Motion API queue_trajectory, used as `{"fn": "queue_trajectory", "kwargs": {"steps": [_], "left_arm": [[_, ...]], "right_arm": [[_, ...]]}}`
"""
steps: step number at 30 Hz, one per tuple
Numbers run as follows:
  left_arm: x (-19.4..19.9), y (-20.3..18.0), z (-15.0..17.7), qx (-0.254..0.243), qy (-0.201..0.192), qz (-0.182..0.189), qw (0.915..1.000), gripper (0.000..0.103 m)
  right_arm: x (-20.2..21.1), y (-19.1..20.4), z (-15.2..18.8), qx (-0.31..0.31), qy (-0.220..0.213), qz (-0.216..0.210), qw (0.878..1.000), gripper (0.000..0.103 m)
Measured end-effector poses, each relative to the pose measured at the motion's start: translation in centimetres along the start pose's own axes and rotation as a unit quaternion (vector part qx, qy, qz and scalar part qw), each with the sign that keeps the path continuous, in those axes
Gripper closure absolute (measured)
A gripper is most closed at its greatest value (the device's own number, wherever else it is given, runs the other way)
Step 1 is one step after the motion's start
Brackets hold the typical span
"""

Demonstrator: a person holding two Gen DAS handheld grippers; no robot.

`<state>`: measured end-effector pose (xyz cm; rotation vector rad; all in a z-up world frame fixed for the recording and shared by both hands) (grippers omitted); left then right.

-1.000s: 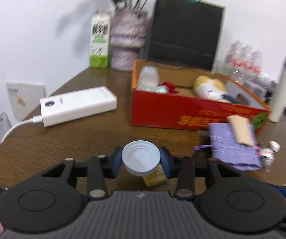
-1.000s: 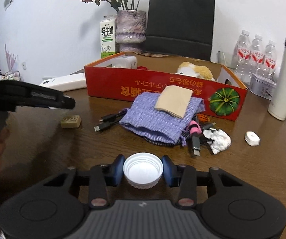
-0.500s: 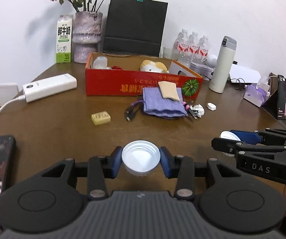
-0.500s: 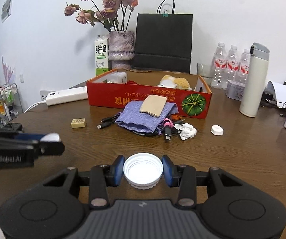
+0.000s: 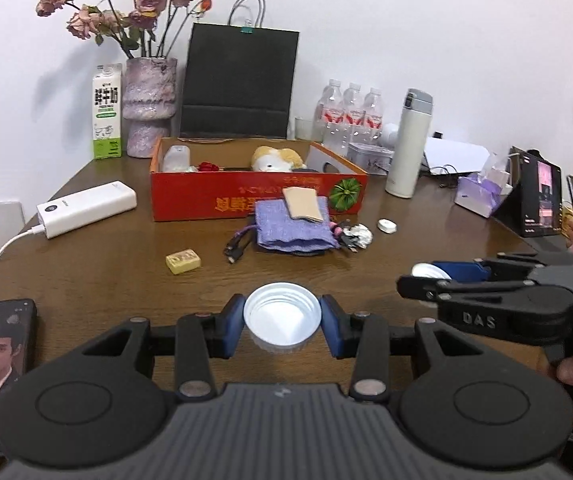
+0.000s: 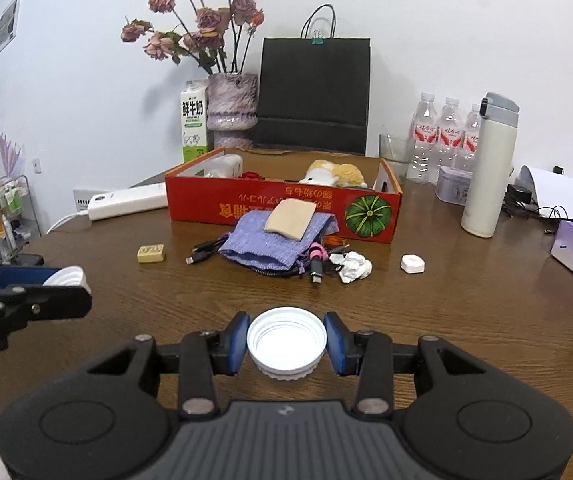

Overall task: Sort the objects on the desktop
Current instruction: 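Carry the white lid with the left tool while the right tool carries its lid into the box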

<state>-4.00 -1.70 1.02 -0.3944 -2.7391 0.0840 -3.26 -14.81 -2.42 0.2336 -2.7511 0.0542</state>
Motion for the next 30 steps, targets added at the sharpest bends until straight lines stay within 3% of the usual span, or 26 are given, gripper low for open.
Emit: {"fn": "queue_trajectory", "kwargs": {"steps": [6,15,20,25,28,30], "left_arm": [[-2.1,1.6,0.4,-0.002,0.022,-0.014,0.9997,0.062],[-7.0,3.6,-2.0,0.018,0.040,-0.007,0.9990,0.062],[-8.5,4.6,-2.7,0.041,0.059,0.004,0.9974,0.062],[-12.5,6.6,-7.7,0.036,0.041,0.010,0.9985,0.062],[-18.0,7.6,-12.7,0.029,0.030,0.021,0.9989,0.062],[-22.8,8.6,-15.1,0.040,0.046,0.015,0.9980,0.062]], "right_arm": [[-1.5,-0.4,0.3,-0.009,0.006,-0.010,1.000,0.064],[-5.9,-1.5,-0.9,-0.009,0.010,-0.025,1.000,0.064],[-7.7,-1.5,-2.4,-0.007,-0.010,-0.062,0.998,0.064],[-10.0,-2.0,-8.0,-0.024,-0.031,-0.092,0.995,0.064],[-13.4,-2.7,-13.6,0.004,-0.061,-0.071,0.996,0.064],[-17.2,-3.2,-16.6,0.000,-0.053,-0.071,0.996,0.064]]}}
Point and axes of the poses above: each gripper's, at about its wrist camera, not at the fingertips, and x roughly against the way its jaws point, y to its left, z to its underside, the point moved 9 cm from there along -x, roughly the way its jaws point, and after that the axes turned 9 degrees about -y, right-handed, at the moved point
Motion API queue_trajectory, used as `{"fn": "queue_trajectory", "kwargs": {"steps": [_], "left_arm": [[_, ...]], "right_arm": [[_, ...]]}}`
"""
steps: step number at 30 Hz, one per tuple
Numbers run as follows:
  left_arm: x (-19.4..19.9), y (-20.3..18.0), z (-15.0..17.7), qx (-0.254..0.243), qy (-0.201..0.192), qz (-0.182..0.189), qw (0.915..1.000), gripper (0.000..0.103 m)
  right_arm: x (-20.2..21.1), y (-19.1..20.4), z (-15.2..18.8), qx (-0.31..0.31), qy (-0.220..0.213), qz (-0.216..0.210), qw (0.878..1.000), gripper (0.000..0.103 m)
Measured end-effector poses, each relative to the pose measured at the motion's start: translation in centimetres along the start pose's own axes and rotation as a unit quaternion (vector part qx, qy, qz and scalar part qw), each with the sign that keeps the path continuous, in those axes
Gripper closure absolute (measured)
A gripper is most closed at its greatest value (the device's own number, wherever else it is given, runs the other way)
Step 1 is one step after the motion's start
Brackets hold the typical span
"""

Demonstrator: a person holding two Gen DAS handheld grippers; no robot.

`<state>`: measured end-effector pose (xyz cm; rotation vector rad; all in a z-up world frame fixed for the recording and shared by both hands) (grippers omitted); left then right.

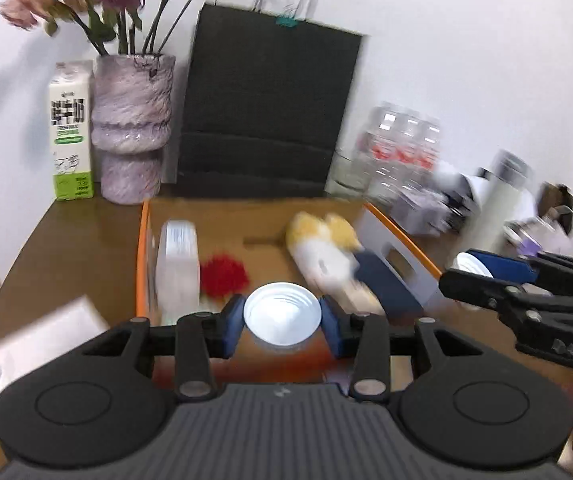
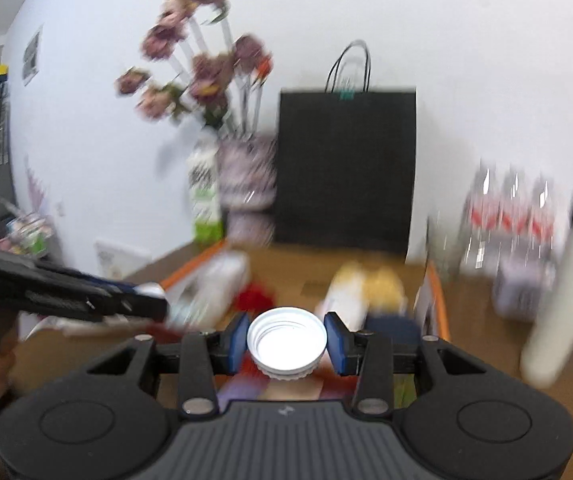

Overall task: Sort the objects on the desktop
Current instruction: 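Carry the white lid with the left tool while the right tool carries its lid into the box, then open both tools to drop the white lids into the box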

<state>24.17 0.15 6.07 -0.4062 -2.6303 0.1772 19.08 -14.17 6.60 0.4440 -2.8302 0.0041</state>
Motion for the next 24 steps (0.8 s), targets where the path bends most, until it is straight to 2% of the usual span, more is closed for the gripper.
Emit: {"fn": "queue_trajectory", "kwargs": {"steps": [2,3,6,8,10,13,17,19,20,21,23,24], "left_arm": [[-4.9,0.5,-2.1,-0.020,0.016,-0.009,0.9996,0.062],[-7.3,1.3,-2.9,-0.029,0.013,-0.034,0.9989,0.062],[-12.5,3.3,-2.9,-0.039,0.031,-0.074,0.9960,0.062],[-14.3,4.5,-2.4,-0.040,0.039,-0.088,0.9945,0.062],[-15.0,5.1,-2.4,-0.051,0.031,-0.083,0.9948,0.062],[-15.6,5.6,-2.8,-0.064,0.038,-0.095,0.9927,0.062],[-17.3,5.8,-2.5,-0.059,0.081,-0.093,0.9907,0.062],[-17.8,6.6,-2.2,-0.032,0.104,-0.093,0.9897,0.050],[-17.6,7.1,-2.4,-0.011,0.103,-0.093,0.9903,0.037],[-16.9,7.4,-2.6,0.006,0.093,-0.087,0.9919,0.030],[-15.5,7.5,-3.4,0.032,0.071,-0.066,0.9947,0.029],[-14.5,7.4,-3.9,0.036,0.064,-0.060,0.9954,0.029]], "right_arm": [[-5.3,-0.9,-2.0,-0.015,0.018,-0.004,1.000,0.064],[-7.7,-1.0,-2.3,-0.007,0.031,-0.005,0.999,0.064],[-15.0,-1.8,-1.4,-0.008,0.078,-0.006,0.997,0.064],[-18.5,-2.5,0.2,-0.027,0.107,-0.002,0.994,0.064],[-20.7,-2.7,1.8,-0.039,0.130,-0.003,0.991,0.064],[-22.1,-2.9,3.4,-0.053,0.150,0.007,0.987,0.064],[-22.7,-3.4,4.3,-0.055,0.175,0.017,0.983,0.064],[-22.9,-3.9,4.5,-0.078,0.188,0.004,0.979,0.062],[-22.9,-4.1,4.2,-0.085,0.186,0.000,0.979,0.060],[-22.5,-4.3,3.6,-0.092,0.178,-0.003,0.980,0.057],[-21.3,-4.7,2.4,-0.104,0.158,-0.007,0.982,0.038],[-20.5,-4.8,1.8,-0.103,0.148,-0.002,0.984,0.037]]}}
Point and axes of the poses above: each gripper's, at about its wrist camera, not at the fingertips, and x roughly against the way its jaws point, y to its left, z to its underside, the point moved 9 cm from there along -x, roughly the way its jaws point, and after that the axes turned 9 degrees about -y, right-handed, at the moved point
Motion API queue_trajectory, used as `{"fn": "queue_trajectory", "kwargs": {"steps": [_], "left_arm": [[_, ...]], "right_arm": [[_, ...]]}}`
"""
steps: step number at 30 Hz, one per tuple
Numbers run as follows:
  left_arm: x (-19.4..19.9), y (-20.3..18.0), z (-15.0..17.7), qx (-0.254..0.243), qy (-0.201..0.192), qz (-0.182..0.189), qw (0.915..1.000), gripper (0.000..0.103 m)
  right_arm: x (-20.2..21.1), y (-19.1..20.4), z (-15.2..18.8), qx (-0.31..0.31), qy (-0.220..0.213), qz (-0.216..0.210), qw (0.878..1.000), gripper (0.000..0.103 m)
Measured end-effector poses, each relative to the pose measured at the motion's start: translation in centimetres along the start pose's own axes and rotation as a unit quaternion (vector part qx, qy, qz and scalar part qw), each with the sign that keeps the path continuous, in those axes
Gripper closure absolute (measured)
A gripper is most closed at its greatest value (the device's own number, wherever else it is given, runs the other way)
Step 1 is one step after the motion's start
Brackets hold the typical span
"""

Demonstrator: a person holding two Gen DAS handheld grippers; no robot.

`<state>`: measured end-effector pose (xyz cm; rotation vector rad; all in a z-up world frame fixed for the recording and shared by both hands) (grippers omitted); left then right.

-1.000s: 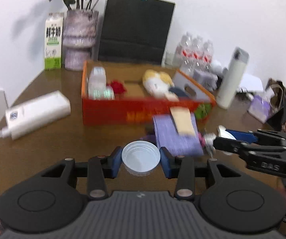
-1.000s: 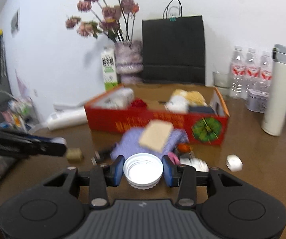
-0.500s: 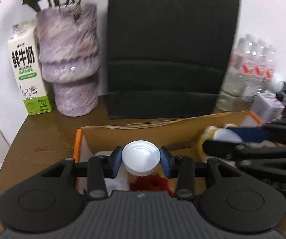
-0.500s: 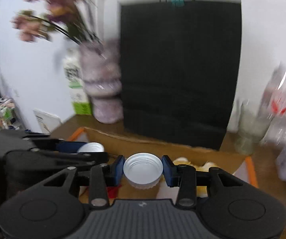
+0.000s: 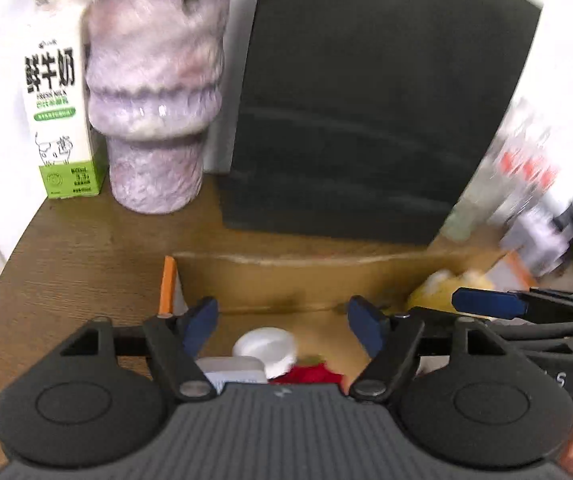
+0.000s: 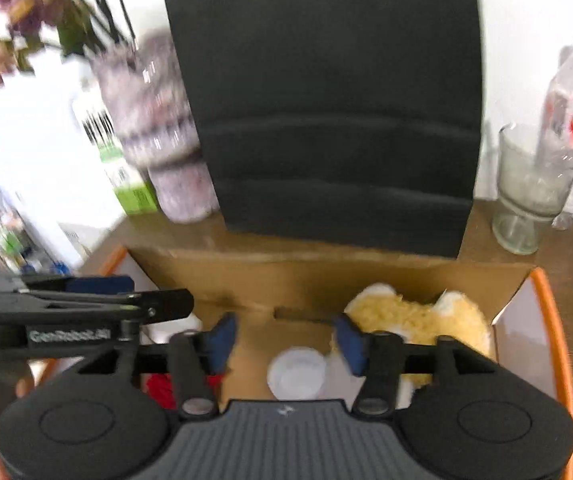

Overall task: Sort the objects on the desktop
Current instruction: 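Open both tools to drop the white lids into the box, then withdraw both tools from the box toward the remaining table items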

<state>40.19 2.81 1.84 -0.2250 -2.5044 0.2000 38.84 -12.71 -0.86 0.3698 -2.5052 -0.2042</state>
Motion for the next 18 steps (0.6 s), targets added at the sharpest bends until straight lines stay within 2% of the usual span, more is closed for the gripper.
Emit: {"fn": "queue_trajectory", "kwargs": {"steps": [1,3,6,8,9,12,14,18], "left_arm": [[1.2,0.0,-0.3,0.001,-0.006,-0.003,1.0000,0.028],[4.6,-0.1,-0.3,0.001,-0.023,-0.014,0.9996,0.020],[11.4,-0.4,1.5,0.005,-0.074,-0.031,0.9968,0.008],[15.9,-0.8,4.3,0.031,-0.104,-0.030,0.9936,0.002],[18.3,-1.0,6.6,0.050,-0.122,-0.029,0.9909,0.002],[23.3,-2.2,12.9,0.043,-0.170,-0.046,0.9834,0.001],[24.5,-3.2,16.5,0.019,-0.161,-0.056,0.9852,0.001],[25.2,-5.5,21.1,-0.021,-0.123,-0.024,0.9919,0.003]], "right_arm": [[1.1,0.0,-0.2,0.006,-0.007,0.009,1.000,0.037],[3.7,0.2,-0.1,0.020,-0.019,0.023,0.999,0.037],[9.6,0.6,1.7,0.044,-0.054,0.038,0.997,0.035],[13.9,0.7,4.2,0.056,-0.083,0.054,0.994,0.027],[15.6,0.7,5.5,0.057,-0.090,0.058,0.993,0.026],[21.1,0.8,10.7,0.037,-0.105,0.057,0.992,0.026],[24.2,1.6,14.3,0.024,-0.110,0.045,0.993,0.026],[27.0,3.0,19.9,0.022,-0.083,0.044,0.995,0.028]]}}
Point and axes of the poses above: each gripper's, at about its wrist camera, not at the fingertips, and x roughly against the way its jaws point, y to its left, z to its underside, the point moved 9 cm from there along -x, roughly the way its jaws point, and after that the axes turned 9 degrees about -y, right-handed, at the moved point
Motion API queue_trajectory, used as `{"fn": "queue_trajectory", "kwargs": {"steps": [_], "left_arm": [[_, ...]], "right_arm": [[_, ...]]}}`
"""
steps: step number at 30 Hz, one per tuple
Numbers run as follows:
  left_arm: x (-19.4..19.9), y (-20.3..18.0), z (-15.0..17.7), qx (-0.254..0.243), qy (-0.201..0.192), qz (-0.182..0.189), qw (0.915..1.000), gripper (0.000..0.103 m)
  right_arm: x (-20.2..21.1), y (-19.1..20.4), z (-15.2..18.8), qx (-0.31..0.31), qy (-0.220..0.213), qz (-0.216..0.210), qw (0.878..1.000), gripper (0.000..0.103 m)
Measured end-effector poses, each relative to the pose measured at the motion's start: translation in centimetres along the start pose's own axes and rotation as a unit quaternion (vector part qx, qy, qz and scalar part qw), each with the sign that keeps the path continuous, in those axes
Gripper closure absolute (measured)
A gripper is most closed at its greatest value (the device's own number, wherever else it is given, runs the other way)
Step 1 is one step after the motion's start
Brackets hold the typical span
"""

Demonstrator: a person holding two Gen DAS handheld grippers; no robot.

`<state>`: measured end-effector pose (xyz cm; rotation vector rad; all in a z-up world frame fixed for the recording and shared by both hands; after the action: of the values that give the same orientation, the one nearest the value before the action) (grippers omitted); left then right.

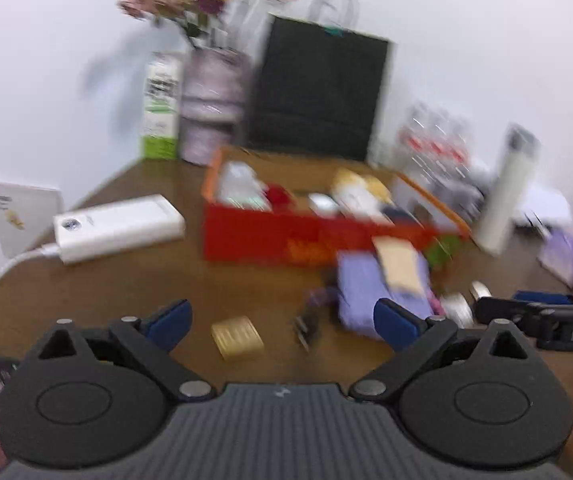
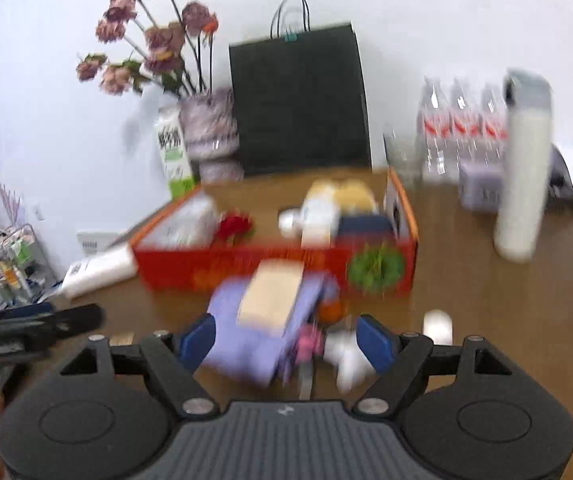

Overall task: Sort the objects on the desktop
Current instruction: 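Withdraw both tools from the box toward the remaining table items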

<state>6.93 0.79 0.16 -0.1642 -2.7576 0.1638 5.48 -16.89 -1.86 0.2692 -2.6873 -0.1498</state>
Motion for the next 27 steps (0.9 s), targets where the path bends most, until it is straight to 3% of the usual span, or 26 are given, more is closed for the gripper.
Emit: {"fn": "queue_trajectory", "kwargs": {"steps": [4,8,14,19,27], "left_arm": [[0.7,-0.8,1.9,-0.015,0.009,0.009,0.9998,0.003],[0.9,-0.2,2.5,-0.015,0.005,-0.003,0.9999,0.004],[1.4,0.2,2.6,-0.003,0.010,0.000,0.9999,0.005],[2.0,-0.2,2.6,-0.027,0.009,0.000,0.9996,0.005],[0.0,-0.6,2.7,-0.025,0.022,0.022,0.9992,0.005]], "right_arm": [[1.7,0.5,3.2,0.021,0.024,0.029,0.999,0.028],[2.6,0.7,4.4,0.026,0.030,0.029,0.999,0.028],[2.6,0.2,4.3,0.027,0.025,0.031,0.999,0.028],[1.9,0.1,4.4,0.023,0.028,0.025,0.999,0.028],[1.2,0.3,4.6,0.027,0.036,0.014,0.999,0.028]]}}
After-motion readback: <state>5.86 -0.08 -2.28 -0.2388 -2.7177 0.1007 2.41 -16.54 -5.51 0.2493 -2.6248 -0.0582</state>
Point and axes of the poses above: each gripper's, at about its wrist camera, not at the fingertips, and x roughly against the way its jaws point, y to its left, z to its underside, the point moved 9 cm from there along -x, roughly the way its jaws point, and after that the axes turned 9 degrees about -y, right-handed, at the moved point
